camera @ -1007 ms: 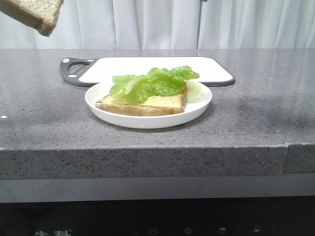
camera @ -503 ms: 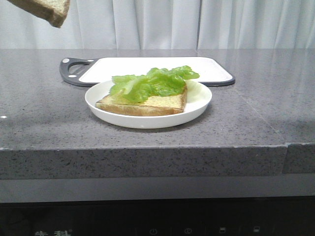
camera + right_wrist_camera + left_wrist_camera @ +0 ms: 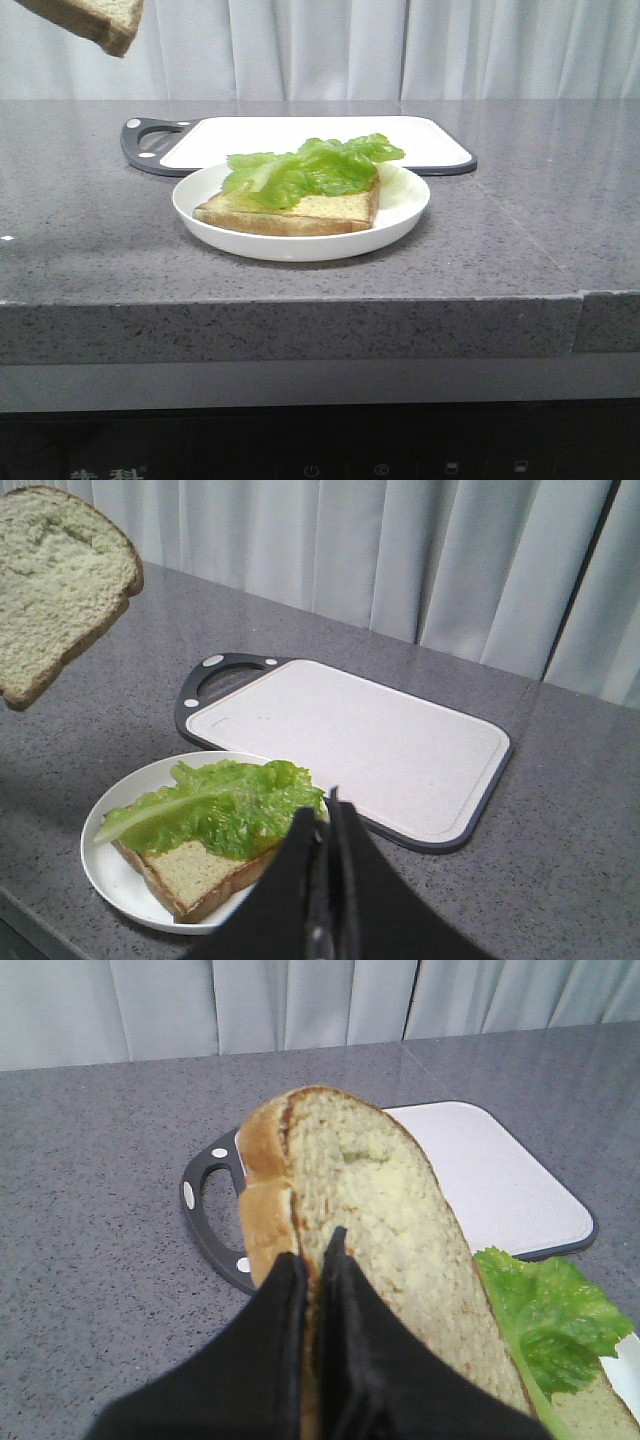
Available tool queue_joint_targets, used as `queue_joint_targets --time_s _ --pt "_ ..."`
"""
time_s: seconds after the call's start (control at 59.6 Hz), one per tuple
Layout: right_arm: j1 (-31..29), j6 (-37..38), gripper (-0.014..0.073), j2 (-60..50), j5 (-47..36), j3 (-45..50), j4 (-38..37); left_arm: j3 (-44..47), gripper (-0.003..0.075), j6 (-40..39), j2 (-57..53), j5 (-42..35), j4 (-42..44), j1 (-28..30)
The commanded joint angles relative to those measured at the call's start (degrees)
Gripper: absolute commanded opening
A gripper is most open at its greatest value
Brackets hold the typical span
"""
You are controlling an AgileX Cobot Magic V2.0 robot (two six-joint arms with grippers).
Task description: Left arm grabs bread, right arm adds lettuce
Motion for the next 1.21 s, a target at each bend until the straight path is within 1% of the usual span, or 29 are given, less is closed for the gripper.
queue_joint_targets --time_s 0.0,0.117,0.185,0.235,0.369,0.419,0.638,0.738,0.789,0.872,0.906,0.956,0.99,1.023,1.074,1.107,1.141,1.191 --pt "-0.3 -0.3 -0.0062 -1.2 -5.3 -0.7 1.5 -1.8 -0.0021 -0.5 -0.6 -3.8 0.6 0.0" --pt "-0.3 -0.3 -0.0062 -1.2 -4.9 -0.6 1.5 -1.8 -0.002 -0.5 -0.5 -3.9 0.5 0.0" --pt "-0.3 -0.3 -0.0062 -1.2 -4.9 -0.6 1.5 -1.8 -0.002 -0.5 0.2 -5.5 -0.8 0.0" --pt "-0.3 -0.3 -0.0062 -1.2 -4.9 -0.6 1.5 -2.0 -0.002 -0.5 1.0 -7.4 -3.5 0.0" --pt "-0.3 -0.3 -0.0062 -1.2 -4.9 -0.6 1.5 -2.0 -0.002 -0.5 4.3 -16.0 -12.0 0.0" --pt "-0.3 -0.3 -0.0062 -1.2 -4.9 -0.6 1.5 -2.2 -0.002 -0.5 5.2 -17.5 -14.9 0.0" --pt "-0.3 -0.3 -0.0062 -1.2 -4.9 -0.6 1.5 -5.3 -0.002 -0.3 10.3 -17.9 -20.1 0.0" --pt "-0.3 -0.3 -0.0062 -1.2 -4.7 -0.6 1.5 -7.7 -0.002 3.3 12.9 -17.5 -24.4 -1.0" --pt "-0.3 -0.3 -0.0062 -1.2 -4.6 -0.6 1.5 -9.1 -0.002 5.6 14.5 -16.0 -26.0 -1.9" --pt "-0.3 -0.3 -0.0062 -1.2 -4.6 -0.6 1.5 -12.5 -0.002 11.5 17.8 -10.4 -29.3 -3.3" --pt "-0.3 -0.3 -0.0062 -1.2 -4.6 -0.6 1.5 -14.2 -0.002 15.0 19.4 -7.9 -32.1 -3.6" --pt "-0.3 -0.3 -0.0062 -1.2 -4.6 -0.6 1.5 -16.5 -0.002 21.9 21.5 -5.0 -38.9 -3.6" --pt "-0.3 -0.3 -0.0062 -1.2 -4.6 -0.6 1.5 -18.4 -0.002 30.9 23.3 -3.4 -47.6 -3.4" --pt "-0.3 -0.3 -0.0062 -1.2 -4.4 -0.6 1.5 -19.3 -0.002 35.9 24.2 -2.6 -53.2 -2.9" --pt "-0.3 -0.3 -0.0062 -1.2 -4.2 -0.6 1.5 -20.8 -0.002 46.1 26.1 -0.8 -65.9 -1.6" --pt "-0.3 -0.3 -0.0062 -1.2 -4.1 -0.6 1.5 -21.8 -0.002 55.6 27.5 1.7 -75.3 0.0" --pt "-0.3 -0.3 -0.0062 -1.2 -4.0 -0.6 1.5 -22.1 -0.002 60.1 28.5 3.7 -81.1 1.5" --pt "-0.3 -0.3 -0.0062 -1.2 -3.8 -0.6 1.5 -22.1 -0.002 64.9 29.9 6.4 -88.6 4.2"
